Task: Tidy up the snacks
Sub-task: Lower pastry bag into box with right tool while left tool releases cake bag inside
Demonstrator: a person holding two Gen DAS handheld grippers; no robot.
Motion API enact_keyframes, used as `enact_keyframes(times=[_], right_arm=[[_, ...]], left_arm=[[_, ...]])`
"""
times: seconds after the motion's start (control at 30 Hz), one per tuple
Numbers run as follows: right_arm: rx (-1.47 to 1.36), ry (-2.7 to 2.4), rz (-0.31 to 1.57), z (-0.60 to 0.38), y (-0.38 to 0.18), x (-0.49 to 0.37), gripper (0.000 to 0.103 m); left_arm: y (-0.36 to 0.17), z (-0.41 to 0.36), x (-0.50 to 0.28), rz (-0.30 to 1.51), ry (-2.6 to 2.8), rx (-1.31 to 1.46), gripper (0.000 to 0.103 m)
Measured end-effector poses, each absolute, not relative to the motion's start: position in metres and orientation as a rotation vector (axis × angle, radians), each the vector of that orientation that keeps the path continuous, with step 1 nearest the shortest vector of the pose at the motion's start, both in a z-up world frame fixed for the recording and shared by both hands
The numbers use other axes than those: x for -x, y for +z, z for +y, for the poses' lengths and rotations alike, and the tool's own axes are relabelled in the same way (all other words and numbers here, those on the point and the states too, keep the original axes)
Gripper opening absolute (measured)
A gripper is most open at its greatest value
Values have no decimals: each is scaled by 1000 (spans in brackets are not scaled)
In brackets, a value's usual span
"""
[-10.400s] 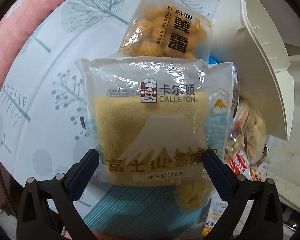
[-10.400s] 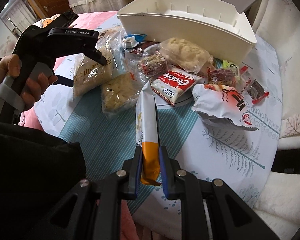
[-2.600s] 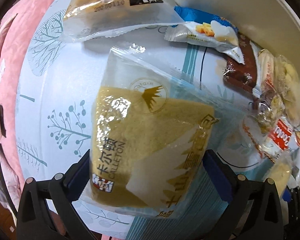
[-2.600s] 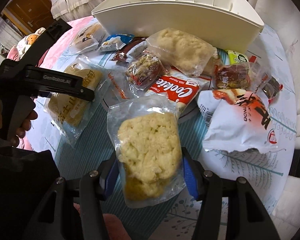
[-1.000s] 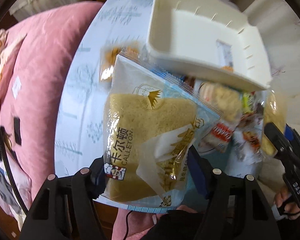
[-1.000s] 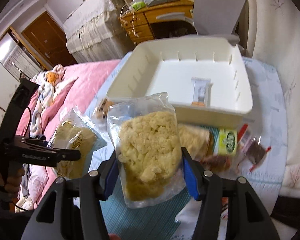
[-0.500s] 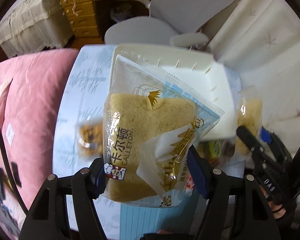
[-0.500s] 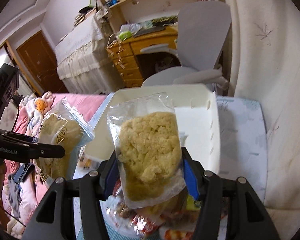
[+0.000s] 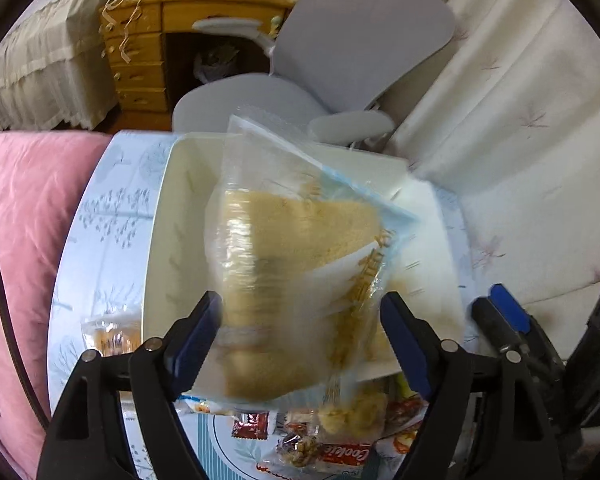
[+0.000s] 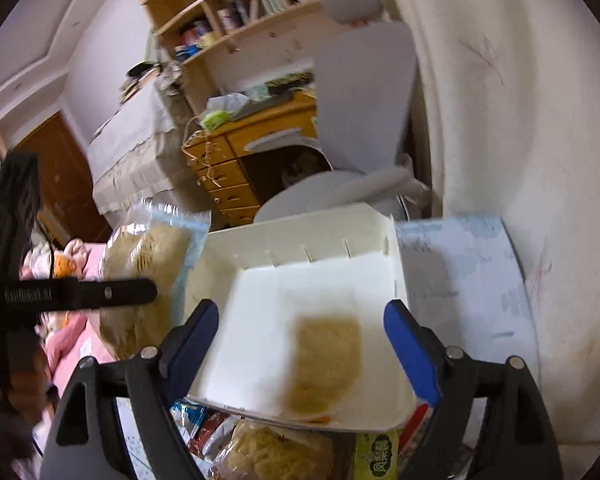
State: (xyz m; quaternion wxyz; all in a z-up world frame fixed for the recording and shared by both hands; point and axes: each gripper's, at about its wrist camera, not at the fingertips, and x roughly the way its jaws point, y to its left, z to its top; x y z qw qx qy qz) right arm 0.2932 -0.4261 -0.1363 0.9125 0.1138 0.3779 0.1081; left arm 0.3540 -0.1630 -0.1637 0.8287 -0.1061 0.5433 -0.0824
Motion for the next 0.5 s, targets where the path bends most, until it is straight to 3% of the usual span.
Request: enact_keyframes(times=[0.17,0.5], right_arm=[[-315,188,799,-441,-148,-287,85],[-351,133,838,-458,-132,-264,85]], left_arm=[[-168,-156,-345,1138,-165,255,86],[-141,-164,-316,1196,-167,209,86]])
